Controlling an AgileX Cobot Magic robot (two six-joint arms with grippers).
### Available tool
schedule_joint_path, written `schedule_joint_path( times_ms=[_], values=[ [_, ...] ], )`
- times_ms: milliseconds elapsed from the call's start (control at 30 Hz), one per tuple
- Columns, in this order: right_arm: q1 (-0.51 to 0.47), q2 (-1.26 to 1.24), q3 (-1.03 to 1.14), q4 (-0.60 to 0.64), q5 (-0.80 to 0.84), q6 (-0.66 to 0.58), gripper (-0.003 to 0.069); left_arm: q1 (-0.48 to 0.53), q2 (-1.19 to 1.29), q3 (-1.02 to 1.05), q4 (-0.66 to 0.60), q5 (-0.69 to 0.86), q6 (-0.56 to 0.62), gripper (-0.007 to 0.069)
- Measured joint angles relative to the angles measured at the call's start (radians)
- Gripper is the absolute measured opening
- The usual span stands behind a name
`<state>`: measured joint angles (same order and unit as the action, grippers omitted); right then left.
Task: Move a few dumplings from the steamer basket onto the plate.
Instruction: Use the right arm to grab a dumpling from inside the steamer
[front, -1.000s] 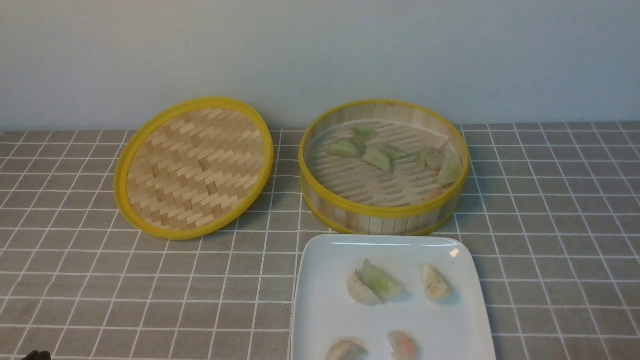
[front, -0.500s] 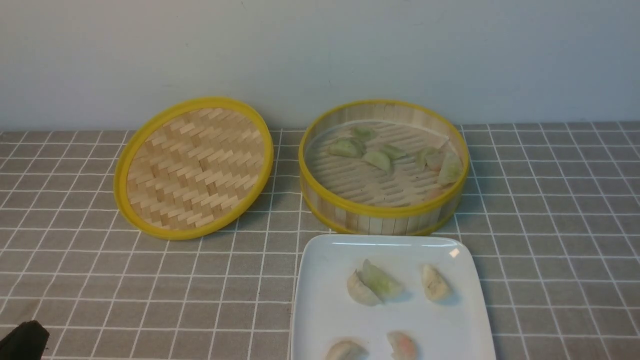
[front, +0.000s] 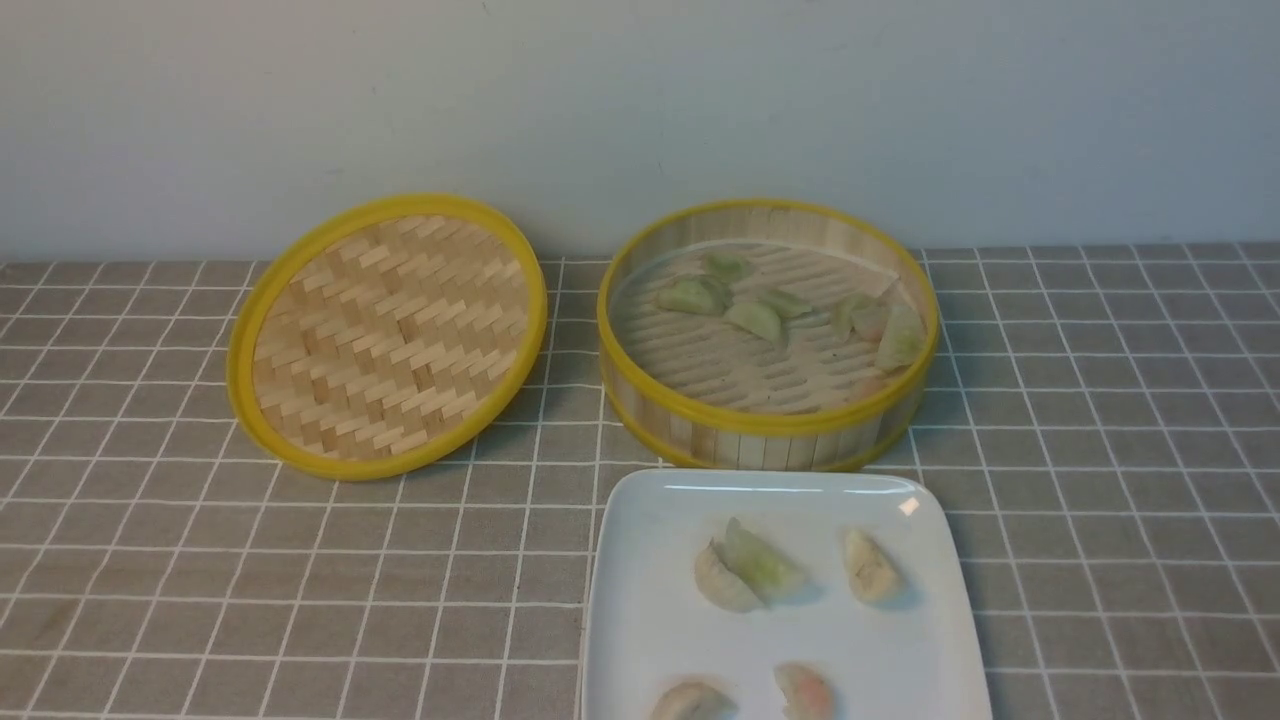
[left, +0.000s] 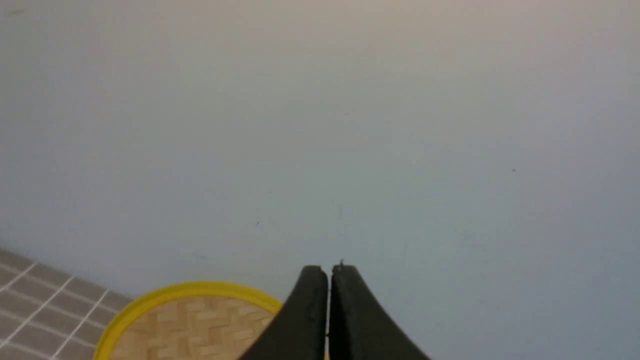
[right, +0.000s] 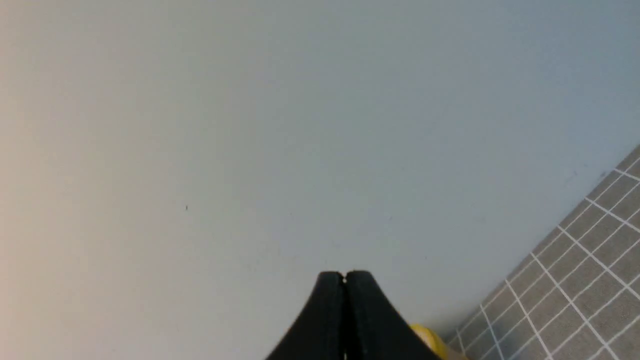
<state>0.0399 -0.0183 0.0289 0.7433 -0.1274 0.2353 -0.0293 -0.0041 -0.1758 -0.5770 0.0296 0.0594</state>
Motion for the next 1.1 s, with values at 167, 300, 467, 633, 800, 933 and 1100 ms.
schedule_joint_path(
  times_ms=[167,300,467,633,800,933,1100],
  values=[
    [0.000,0.000,-0.002,0.052,-0.052,0.004,-0.0014,0.000,0.157,-0.171,0.031,0.220,0.056,-0.0005],
    [0.000,0.021,-0.109,0.009,0.138,-0.034,-0.0014,0.000,0.394,-0.336,0.037,0.485,0.113,-0.0005],
    [0.000,0.307,-0.442,-0.144,0.502,-0.137,-0.0014,0.000,0.828,-0.543,0.036,0.769,0.224,-0.0005],
    [0.000,0.684,-0.782,-0.218,0.856,-0.284,-0.0013,0.000,1.119,-0.652,0.014,0.966,0.297,-0.0005],
    [0.000,1.134,-1.219,-0.249,1.232,-0.394,-0.0013,-0.029,1.293,-0.667,0.000,1.030,0.354,-0.0005],
    [0.014,1.371,-1.446,-0.291,1.348,-0.397,-0.0011,-0.079,1.296,-0.667,-0.001,1.022,0.361,-0.0005],
    [0.134,1.712,-1.798,-0.508,1.370,-0.287,-0.0010,-0.137,1.242,-0.667,-0.007,1.005,0.364,-0.0005]
  ],
)
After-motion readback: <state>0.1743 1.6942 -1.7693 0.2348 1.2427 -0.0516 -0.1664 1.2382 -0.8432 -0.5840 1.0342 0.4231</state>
